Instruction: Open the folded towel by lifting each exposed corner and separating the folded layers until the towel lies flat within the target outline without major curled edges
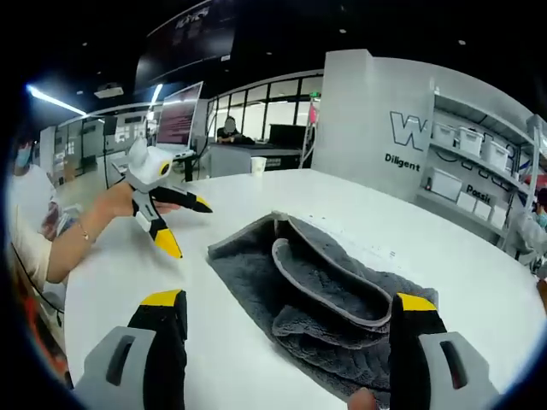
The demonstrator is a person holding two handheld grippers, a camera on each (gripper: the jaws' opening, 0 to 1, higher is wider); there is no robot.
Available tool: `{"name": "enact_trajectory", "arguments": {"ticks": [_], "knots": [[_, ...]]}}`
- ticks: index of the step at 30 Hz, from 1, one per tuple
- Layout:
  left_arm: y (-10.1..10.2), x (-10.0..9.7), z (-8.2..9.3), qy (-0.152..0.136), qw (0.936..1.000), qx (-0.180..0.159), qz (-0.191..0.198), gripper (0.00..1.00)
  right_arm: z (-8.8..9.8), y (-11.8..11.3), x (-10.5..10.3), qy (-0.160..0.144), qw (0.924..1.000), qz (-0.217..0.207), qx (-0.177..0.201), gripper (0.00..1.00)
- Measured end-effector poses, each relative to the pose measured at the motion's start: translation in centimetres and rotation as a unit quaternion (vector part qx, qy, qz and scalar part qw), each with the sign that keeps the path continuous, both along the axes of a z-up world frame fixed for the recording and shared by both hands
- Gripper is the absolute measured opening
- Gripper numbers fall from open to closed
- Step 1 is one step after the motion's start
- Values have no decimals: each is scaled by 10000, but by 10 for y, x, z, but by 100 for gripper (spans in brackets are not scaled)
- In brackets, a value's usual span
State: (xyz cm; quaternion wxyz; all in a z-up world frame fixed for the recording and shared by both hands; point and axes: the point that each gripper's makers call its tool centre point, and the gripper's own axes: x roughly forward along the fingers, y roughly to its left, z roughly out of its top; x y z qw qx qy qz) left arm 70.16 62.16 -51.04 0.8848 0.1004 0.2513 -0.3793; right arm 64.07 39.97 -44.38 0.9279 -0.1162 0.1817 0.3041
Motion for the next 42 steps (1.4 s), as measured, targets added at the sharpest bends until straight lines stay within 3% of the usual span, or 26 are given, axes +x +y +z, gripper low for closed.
{"name": "enact_trajectory", "arguments": {"ticks": [12, 18, 23, 28, 35, 42], "knots": [[-3, -2, 6, -71, 9999, -98, -46, 99, 9, -3, -5, -172, 9998, 83, -85, 99], [-2, -2, 7, -81, 9999, -90, -30, 99, 23, -3, -12, -345, 9993, 103, 36, 99], [-2, 1, 7, -74, 9999, -69, -32, 99, 19, -4, -10, -304, 9995, 75, 18, 99], [-1, 3, 7, -70, 10000, -66, -24, 99, 12, -19, 1, -304, 9987, -286, -283, 97], [-2, -1, 7, -74, 9999, -74, -24, 99, -4, -39, 9, -116, 9969, -536, -559, 78], [-3, -5, 7, -79, 9999, -78, -28, 99, -11, -59, 18, -120, 9944, -877, -569, 51]]}}
